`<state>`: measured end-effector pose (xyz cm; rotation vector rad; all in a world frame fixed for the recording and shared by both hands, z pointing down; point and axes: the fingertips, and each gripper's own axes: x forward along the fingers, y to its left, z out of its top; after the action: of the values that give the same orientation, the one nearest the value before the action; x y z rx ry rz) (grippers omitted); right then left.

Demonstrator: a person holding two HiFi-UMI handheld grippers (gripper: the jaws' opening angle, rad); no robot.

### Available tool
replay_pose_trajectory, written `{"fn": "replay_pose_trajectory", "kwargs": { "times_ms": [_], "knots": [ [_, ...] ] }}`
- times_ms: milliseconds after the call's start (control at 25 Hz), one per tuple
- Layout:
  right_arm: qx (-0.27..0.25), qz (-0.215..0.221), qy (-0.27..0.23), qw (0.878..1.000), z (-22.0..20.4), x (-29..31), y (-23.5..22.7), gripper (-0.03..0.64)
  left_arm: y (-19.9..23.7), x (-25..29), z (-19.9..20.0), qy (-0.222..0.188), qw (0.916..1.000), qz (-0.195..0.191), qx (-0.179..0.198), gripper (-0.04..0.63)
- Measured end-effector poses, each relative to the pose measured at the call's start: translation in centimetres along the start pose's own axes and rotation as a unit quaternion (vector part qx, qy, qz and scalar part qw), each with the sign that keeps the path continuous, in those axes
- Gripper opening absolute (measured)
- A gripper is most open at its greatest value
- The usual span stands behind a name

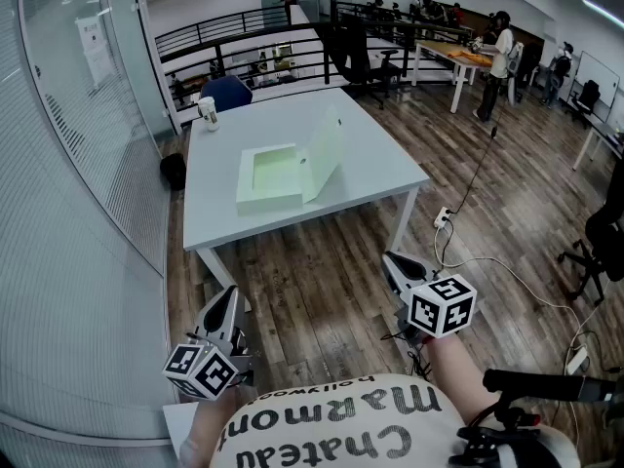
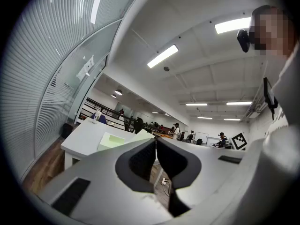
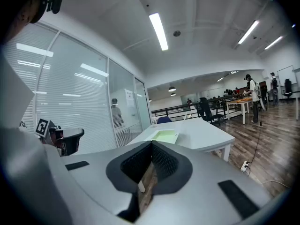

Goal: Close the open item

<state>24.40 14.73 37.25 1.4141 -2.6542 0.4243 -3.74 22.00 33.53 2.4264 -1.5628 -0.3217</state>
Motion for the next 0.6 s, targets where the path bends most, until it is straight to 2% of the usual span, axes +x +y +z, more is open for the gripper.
{"fn": "replay_pose_trajectory", "kwargs": {
  "times_ms": [600],
  "knots": [
    [0.008,-0.010,0.003,1.000,-0.3,0.9,0.8,0.002,1.6,-0.5,0.3,0.004,1.0000,-0.005,-0.005,0.002]
  ]
}}
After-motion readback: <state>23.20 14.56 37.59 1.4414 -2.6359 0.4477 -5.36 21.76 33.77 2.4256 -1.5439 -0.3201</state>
